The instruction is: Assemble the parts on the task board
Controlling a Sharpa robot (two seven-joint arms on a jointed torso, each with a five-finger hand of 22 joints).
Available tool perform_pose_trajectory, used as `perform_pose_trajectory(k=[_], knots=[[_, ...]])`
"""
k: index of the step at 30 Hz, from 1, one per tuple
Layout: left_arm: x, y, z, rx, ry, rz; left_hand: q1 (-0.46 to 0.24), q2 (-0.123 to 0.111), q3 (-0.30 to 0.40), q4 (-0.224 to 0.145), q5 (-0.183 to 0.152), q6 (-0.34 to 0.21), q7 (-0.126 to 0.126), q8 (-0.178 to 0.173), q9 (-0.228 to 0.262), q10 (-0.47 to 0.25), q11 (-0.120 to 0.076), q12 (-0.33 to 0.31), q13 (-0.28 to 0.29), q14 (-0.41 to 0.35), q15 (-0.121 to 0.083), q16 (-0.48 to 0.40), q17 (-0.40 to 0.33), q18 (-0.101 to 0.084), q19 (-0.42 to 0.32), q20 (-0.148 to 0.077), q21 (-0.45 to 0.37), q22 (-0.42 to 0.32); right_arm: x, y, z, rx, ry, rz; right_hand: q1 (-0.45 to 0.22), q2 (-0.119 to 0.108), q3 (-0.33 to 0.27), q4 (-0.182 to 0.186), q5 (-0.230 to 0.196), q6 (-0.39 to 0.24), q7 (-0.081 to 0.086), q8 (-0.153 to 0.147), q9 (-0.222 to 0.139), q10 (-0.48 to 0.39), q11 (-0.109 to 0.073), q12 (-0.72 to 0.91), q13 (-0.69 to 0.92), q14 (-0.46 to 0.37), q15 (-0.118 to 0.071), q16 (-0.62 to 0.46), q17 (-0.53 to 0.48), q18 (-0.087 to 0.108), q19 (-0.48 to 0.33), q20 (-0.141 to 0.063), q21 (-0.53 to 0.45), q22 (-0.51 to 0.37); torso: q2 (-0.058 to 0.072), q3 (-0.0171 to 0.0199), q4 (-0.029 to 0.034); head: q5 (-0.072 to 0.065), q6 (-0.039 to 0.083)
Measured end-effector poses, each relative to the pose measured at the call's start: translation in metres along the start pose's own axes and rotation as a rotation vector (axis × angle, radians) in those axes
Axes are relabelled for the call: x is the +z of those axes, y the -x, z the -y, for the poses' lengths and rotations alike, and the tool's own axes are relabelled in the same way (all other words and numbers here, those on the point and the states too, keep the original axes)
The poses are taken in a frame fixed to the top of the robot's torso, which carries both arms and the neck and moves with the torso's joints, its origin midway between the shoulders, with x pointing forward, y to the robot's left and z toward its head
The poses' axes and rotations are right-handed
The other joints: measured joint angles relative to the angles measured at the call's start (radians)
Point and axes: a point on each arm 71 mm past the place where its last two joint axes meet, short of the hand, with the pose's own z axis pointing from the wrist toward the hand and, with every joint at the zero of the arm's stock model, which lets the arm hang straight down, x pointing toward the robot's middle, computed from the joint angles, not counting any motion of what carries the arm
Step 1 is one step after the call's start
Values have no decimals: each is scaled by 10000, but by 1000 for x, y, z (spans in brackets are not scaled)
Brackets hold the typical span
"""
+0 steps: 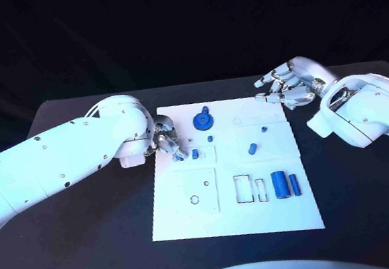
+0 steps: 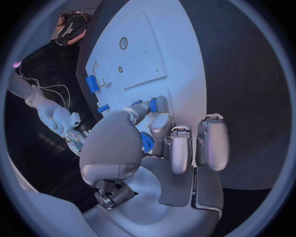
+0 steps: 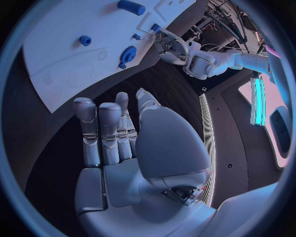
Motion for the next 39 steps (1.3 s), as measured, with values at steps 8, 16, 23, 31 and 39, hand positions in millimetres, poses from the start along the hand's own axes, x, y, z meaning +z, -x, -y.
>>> perform_pose_trajectory(k=[8,16,23,31,39], knots=[[-1,0,1,99,-3,9,81,-6,-28,-28,-1,-2,8,0,-14,-1,1,0,-18,0,0,0,-1,-1,0,0,35,0,0,0,0,-1,-2,-11,0,0,0,0,0,0,0,0,0,6,7,0,0,0,0,0,0,0,0,0,0,1,4,-2,-4,4,-8],[-1,0,1,189,0,3,92,-13,-28,-28,-20,-1,39,0,-32,-16,18,-5,-27,0,1,0,-1,-1,-1,0,35,0,0,0,0,1,3,-25,0,0,0,0,57,0,0,0,0,7,8,0,-16,0,0,-40,1,-1,0,0,-46,1,4,2,-2,-8,-20],[0,0,2,201,17,-9,-62,142,-28,-29,-41,28,91,1,-56,44,80,-47,-17,0,1,0,-1,0,0,0,35,-1,0,0,0,0,1,-30,0,0,0,0,56,0,0,0,0,8,9,0,-16,0,0,-40,1,0,0,0,-46,1,4,7,-2,-3,-22],[2,0,2,217,72,-96,-642,498,-423,362,-45,183,34,48,-133,55,86,-47,14,0,1,0,-1,-1,-1,1,35,-1,0,0,0,-2,1,-36,0,0,-2,2,56,0,0,0,0,16,16,0,-17,0,0,-40,2,-1,0,0,-46,-2,-1,13,-3,20,-26],[4,1,1,243,140,-154,-836,478,-576,517,-45,251,35,1,-175,53,86,-47,23,0,1,0,-2,-1,-1,1,35,0,-1,0,0,-2,2,-46,0,0,-28,28,56,0,0,0,0,16,17,-39,-30,0,0,-40,-10,0,0,0,-46,-24,-2,13,-9,19,3]])
